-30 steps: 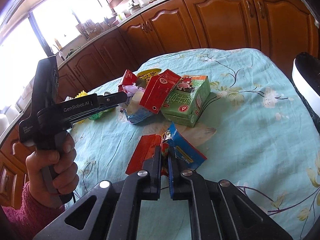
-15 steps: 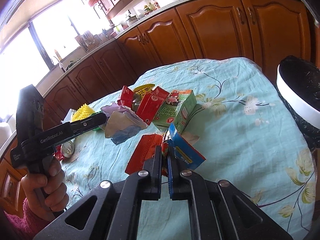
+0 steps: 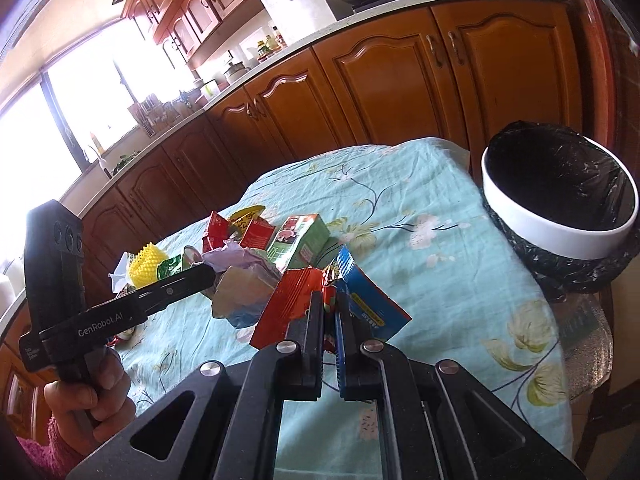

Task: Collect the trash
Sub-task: 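Grasp the red-blue snack bag with the right gripper while the left grasps the crumpled white wrapper, then carry the snack bag and wrapper in both grippers over the black-lined bin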

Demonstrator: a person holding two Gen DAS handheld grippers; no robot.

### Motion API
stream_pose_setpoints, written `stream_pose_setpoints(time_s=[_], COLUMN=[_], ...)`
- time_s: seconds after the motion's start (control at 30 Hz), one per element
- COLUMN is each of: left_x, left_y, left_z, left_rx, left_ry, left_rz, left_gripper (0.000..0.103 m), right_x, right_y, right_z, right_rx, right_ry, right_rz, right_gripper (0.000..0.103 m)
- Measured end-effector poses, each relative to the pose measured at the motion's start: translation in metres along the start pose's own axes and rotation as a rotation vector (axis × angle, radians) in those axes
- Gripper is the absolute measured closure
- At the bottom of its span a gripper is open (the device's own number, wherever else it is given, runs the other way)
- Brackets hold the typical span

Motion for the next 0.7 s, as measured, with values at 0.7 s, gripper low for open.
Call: stream_pose_setpoints(time_s=[0.7], left_x=[-0.035], left_y=[0.023], left_z=[-0.054], left_rx=[-0.088], left_ry=[-0.070], left_rz=[0.030], left_gripper=[0.081], right_x=[0.034], right_y=[0.027], right_z=[-0.052], right_rx=[-0.081], right_ry=[-0.054], right_rz=[-0.092], right_gripper=[0.099])
Point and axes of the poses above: each gripper's, at about its wrist camera, not at the fingertips, and x roughly against the way its jaws point, z to its left, y to its top, the point moved 5 cm from there along -x, roughly the way its jaws point, and after that the axes turned 11 degrees about -x, right-handed, at the moved point
